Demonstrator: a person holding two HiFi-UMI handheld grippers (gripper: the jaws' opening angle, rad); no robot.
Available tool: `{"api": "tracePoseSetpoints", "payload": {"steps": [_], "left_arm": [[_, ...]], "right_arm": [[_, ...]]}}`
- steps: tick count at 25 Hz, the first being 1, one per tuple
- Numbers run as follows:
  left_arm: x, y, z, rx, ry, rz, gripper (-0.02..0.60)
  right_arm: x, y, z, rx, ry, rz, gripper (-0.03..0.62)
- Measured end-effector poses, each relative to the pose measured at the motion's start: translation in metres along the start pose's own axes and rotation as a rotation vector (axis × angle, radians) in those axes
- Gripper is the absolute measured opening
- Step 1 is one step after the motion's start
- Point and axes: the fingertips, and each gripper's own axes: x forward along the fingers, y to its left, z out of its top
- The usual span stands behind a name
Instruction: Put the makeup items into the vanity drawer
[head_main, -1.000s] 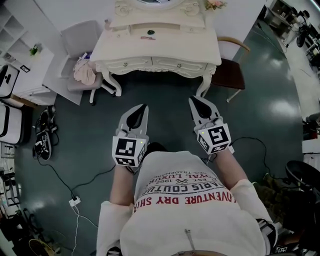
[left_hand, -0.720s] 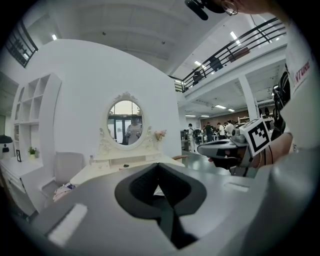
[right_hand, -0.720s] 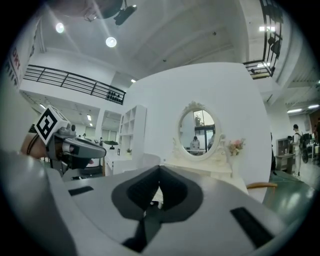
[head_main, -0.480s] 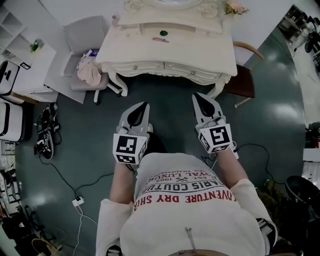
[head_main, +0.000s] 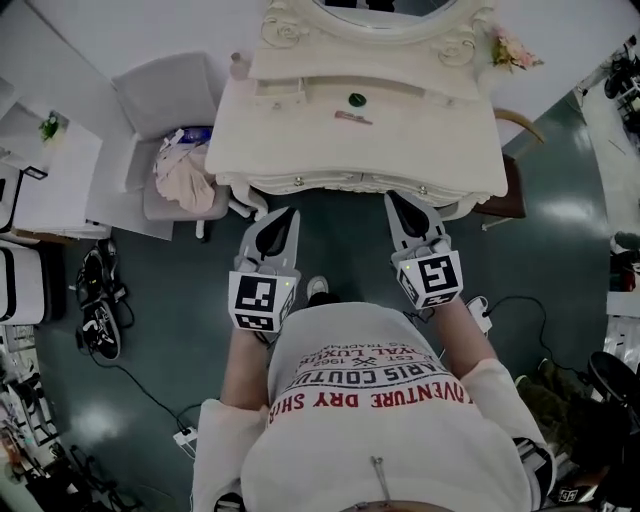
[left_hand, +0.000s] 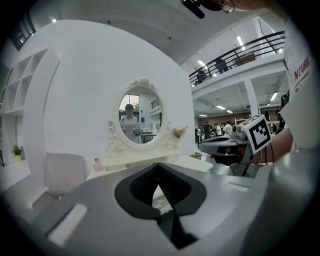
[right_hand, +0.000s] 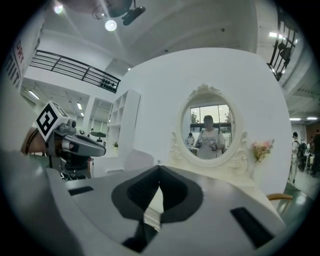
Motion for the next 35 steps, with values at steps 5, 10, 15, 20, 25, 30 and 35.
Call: {"api": "tracePoseSetpoints", "payload": {"steps": [5, 10, 15, 20, 25, 30, 35], "left_arm": [[0.032, 0.073, 0.012, -0.004, -0.004, -0.032, 0.011], [0.06, 0.116, 0.004, -0.022, 0.024, -0.052, 0.011], [0.1, 0.143, -0.002, -0.051, 0.041, -0.05, 0.011], [0.148, 0.164, 0.0, -0.072, 0.038, -0.022, 0.011], [0.201, 0.178, 0.003, -0.104, 0.048, 0.014, 0.011], [0.241, 0.19, -0.002, -0.132, 0.041, 0.043, 0.011], [0.264, 0.199, -0.014, -0.163, 0.058, 0.068, 0.011]], "right_arm": [[0.08, 0.009, 0.005, 0.034, 0.04, -0.003, 0.008], [0.135, 0.015, -0.008, 0.059, 0.127, 0.06, 0.008], [0.178, -0.012, -0.025, 0.07, 0.18, 0.07, 0.008], [0.223, -0.052, -0.044, 0.082, 0.228, 0.098, 0.008], [0.266, -0.091, -0.067, 0.083, 0.314, 0.179, 0.008], [0.298, -0.115, -0.105, 0.094, 0.431, 0.263, 0.008], [0.315, -0.116, -0.154, 0.086, 0.597, 0.388, 0.009]]}}
